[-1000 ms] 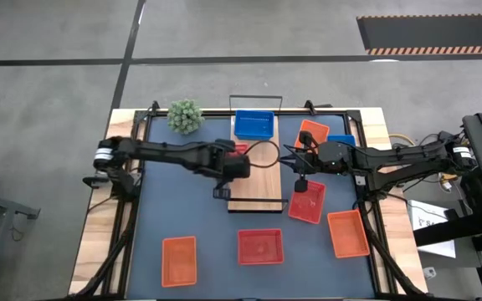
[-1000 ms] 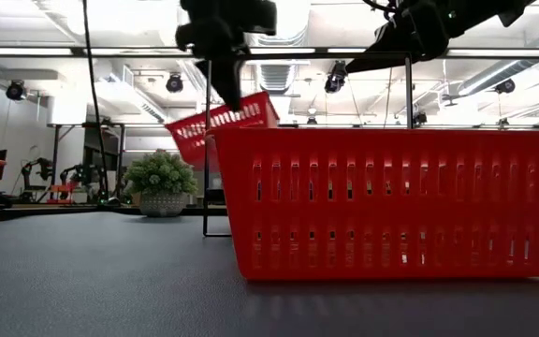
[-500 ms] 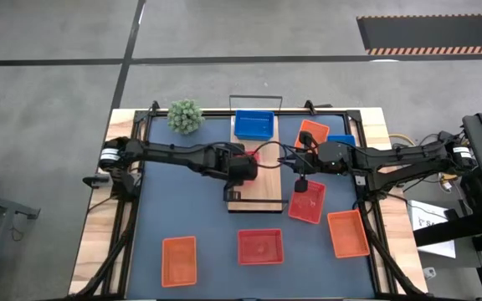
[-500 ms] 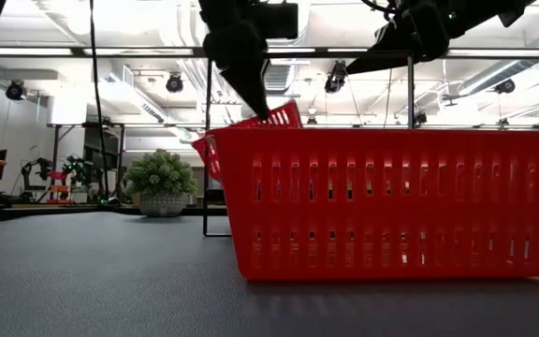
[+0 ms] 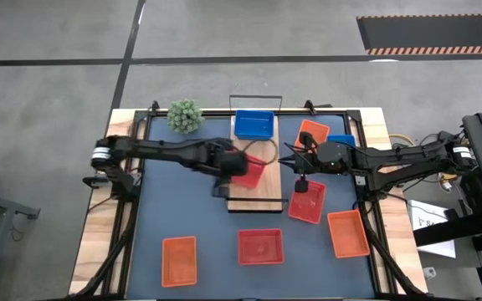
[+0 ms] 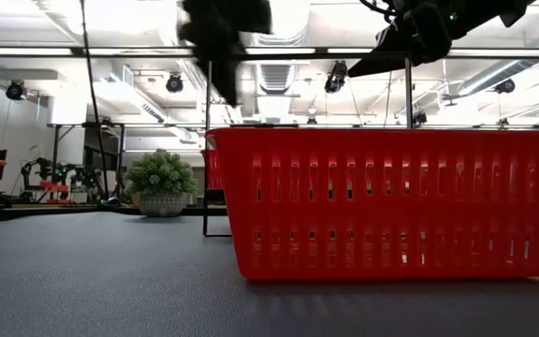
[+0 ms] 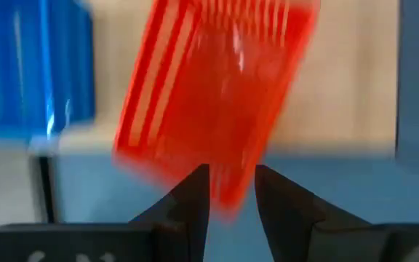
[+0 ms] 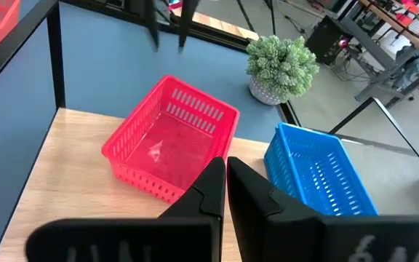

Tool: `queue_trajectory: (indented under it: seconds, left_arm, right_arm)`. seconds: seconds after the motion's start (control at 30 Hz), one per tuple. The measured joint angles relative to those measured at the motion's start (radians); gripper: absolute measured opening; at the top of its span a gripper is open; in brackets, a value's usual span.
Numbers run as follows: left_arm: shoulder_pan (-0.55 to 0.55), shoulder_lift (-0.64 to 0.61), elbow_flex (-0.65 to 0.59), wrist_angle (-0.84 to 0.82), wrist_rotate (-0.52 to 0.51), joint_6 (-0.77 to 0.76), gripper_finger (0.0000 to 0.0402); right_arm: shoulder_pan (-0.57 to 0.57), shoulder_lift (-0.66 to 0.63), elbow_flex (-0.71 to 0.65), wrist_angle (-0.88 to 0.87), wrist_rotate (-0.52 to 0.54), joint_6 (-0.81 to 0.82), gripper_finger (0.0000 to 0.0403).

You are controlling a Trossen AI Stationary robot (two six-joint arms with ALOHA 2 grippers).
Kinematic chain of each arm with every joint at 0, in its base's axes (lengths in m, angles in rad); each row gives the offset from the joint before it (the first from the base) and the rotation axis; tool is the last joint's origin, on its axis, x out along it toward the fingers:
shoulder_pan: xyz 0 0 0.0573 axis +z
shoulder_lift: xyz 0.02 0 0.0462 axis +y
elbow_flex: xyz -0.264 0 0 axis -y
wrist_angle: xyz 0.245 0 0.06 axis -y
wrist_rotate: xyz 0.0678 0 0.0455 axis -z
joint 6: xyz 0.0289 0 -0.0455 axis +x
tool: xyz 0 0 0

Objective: Stack baskets on shelf by color
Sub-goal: Put the left red bin on the shelf

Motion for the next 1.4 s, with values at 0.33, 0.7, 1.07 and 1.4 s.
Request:
queue_trajectory:
  seconds: [0.33,0.7,1.07,1.4]
  left_arm:
    - [0.032,-0.242,-0.348,0.089,-0.046,-0.077,0.0050]
    - [0.035,-0.220,-0.547,0.507,-0.001,-0.132,0.0012]
    - [0.036,-0.201,-0.526,0.648,0.077,-0.120,0.0010]
    - [0.036,-0.201,-0.526,0.657,0.077,-0.092,0.0010]
  right_arm:
    - [0.000,0.000,0.000,0.001,0.000,0.006,0.0009]
    - [0.000,0.000,0.000,0.000,0.000,0.008,0.0009]
    - [0.000,0.000,0.000,-0.002,-0.001,0.018,0.0009]
    - [0.000,0.000,-0.002,-0.048,-0.006,0.043,0.0009]
